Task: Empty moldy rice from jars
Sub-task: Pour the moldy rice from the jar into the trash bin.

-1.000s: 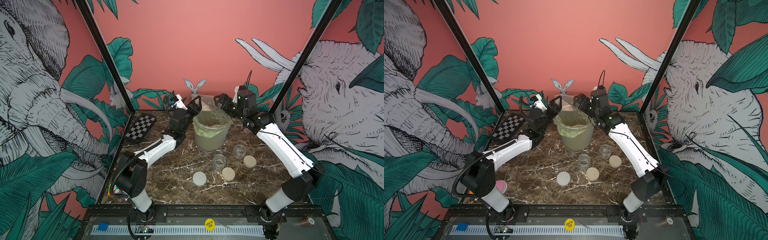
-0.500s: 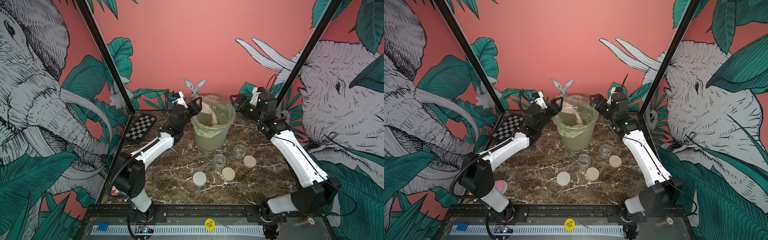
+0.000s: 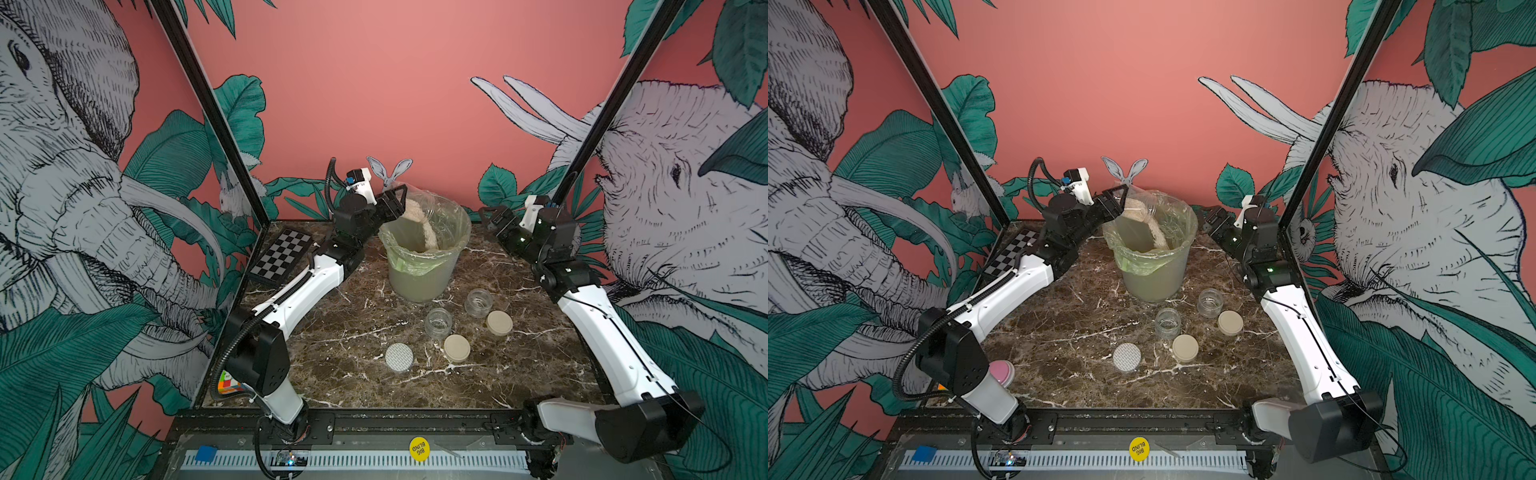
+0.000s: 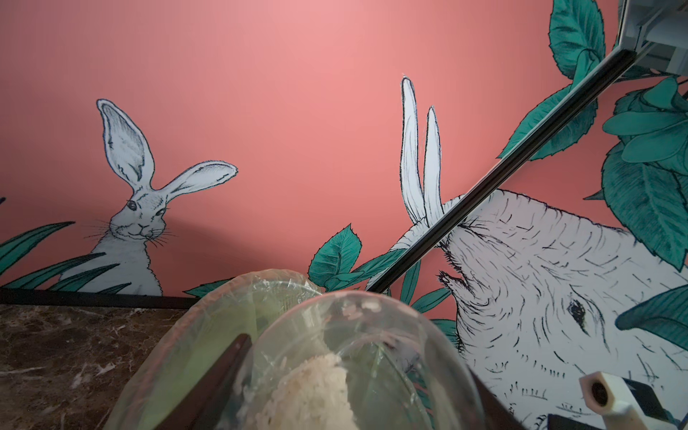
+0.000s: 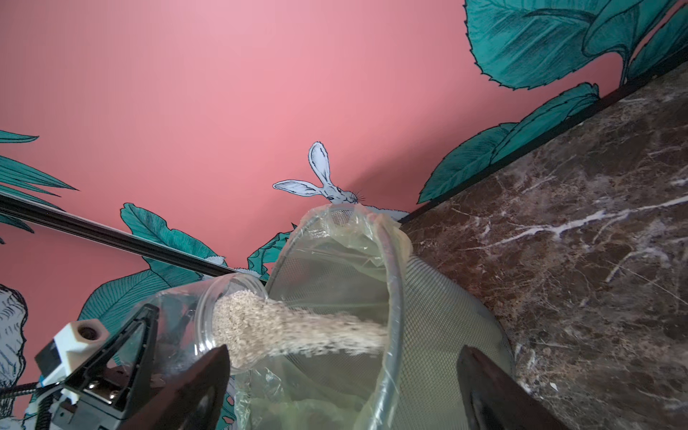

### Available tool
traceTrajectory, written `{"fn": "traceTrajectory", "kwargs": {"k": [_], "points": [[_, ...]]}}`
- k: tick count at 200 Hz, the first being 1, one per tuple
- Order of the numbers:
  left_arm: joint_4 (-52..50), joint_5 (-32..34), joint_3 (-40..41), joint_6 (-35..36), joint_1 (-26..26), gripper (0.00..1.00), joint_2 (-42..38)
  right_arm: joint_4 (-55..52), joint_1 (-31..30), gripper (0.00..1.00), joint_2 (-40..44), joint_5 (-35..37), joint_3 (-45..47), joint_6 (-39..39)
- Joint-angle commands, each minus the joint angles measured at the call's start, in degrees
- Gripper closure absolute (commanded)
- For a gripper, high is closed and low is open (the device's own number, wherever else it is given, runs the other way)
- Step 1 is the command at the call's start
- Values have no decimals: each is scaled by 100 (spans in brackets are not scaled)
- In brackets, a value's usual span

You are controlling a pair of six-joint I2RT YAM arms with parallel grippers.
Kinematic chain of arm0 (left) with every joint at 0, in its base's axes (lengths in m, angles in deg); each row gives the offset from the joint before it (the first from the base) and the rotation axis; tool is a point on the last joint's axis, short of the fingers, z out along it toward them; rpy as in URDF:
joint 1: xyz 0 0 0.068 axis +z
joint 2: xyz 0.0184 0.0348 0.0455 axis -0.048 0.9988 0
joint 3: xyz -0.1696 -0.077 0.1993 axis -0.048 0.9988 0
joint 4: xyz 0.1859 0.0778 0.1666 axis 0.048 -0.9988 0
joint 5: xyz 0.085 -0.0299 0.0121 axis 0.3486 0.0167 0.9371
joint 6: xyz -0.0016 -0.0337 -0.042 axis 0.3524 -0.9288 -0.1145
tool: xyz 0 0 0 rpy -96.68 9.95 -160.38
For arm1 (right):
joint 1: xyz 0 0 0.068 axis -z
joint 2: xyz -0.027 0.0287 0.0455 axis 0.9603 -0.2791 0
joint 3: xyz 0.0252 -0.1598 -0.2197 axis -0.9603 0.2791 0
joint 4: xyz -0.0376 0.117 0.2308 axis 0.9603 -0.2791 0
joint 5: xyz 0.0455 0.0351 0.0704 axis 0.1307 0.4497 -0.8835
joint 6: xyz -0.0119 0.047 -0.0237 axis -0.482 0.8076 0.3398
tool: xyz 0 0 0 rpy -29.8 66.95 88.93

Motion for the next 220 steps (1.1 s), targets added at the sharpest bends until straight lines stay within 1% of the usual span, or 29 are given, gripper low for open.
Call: {"fn": "traceTrajectory", "kwargs": {"k": [1,25,54,110,149,172,188,201,220], "points": [[-223,-128,-307,397,38,71,-97,289,131,5,230,-180,181,84],[-394,-239,-410,562,46,71,-72,257,203,5,353,-295,264,159],[-810,-285,-593,985,59,71,-64,228,228,5,469,-372,266,172],[-1446,-419,-1020,1707,64,72,84,285,368,4,803,-392,712,119],[-1932,-620,-1405,2301,64,72,275,68,474,4,937,-720,739,-257],[-2400,-828,-1798,2821,63,72,454,-181,516,4,922,-1011,647,-558],[-2830,-867,-2135,3387,39,72,634,-425,521,4,899,-1128,552,-813],[-3148,-934,-2361,3879,6,73,806,-611,529,4,902,-1091,513,-998],[-3335,-457,-2537,4482,-136,74,994,-677,538,4,949,-1002,574,-1172]]}}
